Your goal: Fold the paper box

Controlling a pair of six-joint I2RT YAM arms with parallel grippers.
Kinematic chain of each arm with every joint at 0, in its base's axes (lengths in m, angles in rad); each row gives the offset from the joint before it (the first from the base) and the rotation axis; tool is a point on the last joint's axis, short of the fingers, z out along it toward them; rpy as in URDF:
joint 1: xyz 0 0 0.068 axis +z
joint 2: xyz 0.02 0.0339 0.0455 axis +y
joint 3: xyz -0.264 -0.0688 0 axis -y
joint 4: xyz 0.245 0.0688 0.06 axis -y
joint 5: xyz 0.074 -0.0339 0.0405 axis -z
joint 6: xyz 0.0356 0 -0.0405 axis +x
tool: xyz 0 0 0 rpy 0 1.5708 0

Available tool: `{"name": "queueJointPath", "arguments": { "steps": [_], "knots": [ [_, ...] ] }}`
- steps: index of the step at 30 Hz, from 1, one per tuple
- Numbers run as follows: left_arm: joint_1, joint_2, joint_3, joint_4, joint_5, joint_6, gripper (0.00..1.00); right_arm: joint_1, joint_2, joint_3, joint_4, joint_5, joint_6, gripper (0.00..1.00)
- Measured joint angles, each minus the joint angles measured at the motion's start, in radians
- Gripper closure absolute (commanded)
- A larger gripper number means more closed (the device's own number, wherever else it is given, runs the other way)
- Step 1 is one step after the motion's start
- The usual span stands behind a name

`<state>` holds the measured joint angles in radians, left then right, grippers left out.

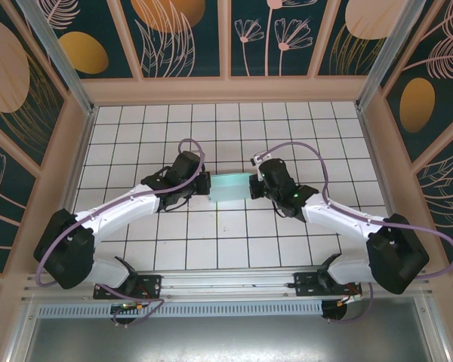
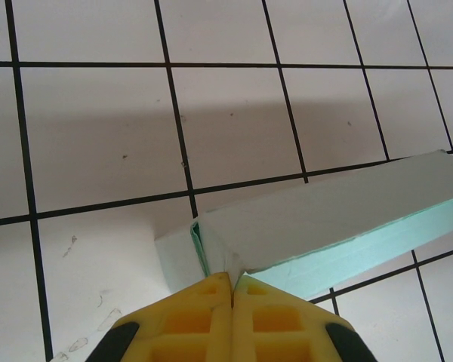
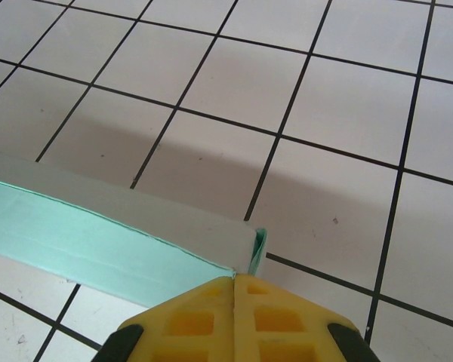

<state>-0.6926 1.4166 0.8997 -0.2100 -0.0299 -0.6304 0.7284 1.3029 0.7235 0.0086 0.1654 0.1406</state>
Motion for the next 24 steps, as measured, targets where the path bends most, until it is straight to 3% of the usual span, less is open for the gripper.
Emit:
{"name": "queueJointPath", "arguments": {
  "steps": [10,13,15,17,20,24],
  "knots": [
    [-0.001,-0.023,-0.059,0.057,0.021,-0.004,1.0,0.011,-0.026,-0.059,0.045,-0.008,0.0,1.0],
    [-0.001,-0.025,-0.063,0.061,0.021,-0.004,1.0,0.011,-0.039,-0.059,0.036,-0.016,0.003,0.78],
    [-0.001,-0.025,-0.063,0.064,0.021,-0.004,1.0,0.012,-0.053,-0.059,0.032,-0.026,0.003,0.54],
    [-0.001,-0.025,-0.063,0.065,0.022,-0.004,1.0,0.014,-0.078,-0.059,0.03,-0.04,-0.007,0.39],
    [-0.001,-0.025,-0.068,0.075,0.023,-0.003,1.0,0.014,-0.127,-0.059,0.042,-0.061,-0.027,0.3],
    [-0.001,-0.025,-0.07,0.079,0.029,-0.003,0.98,-0.003,-0.157,-0.042,0.082,-0.064,-0.016,0.29]
  ]
}}
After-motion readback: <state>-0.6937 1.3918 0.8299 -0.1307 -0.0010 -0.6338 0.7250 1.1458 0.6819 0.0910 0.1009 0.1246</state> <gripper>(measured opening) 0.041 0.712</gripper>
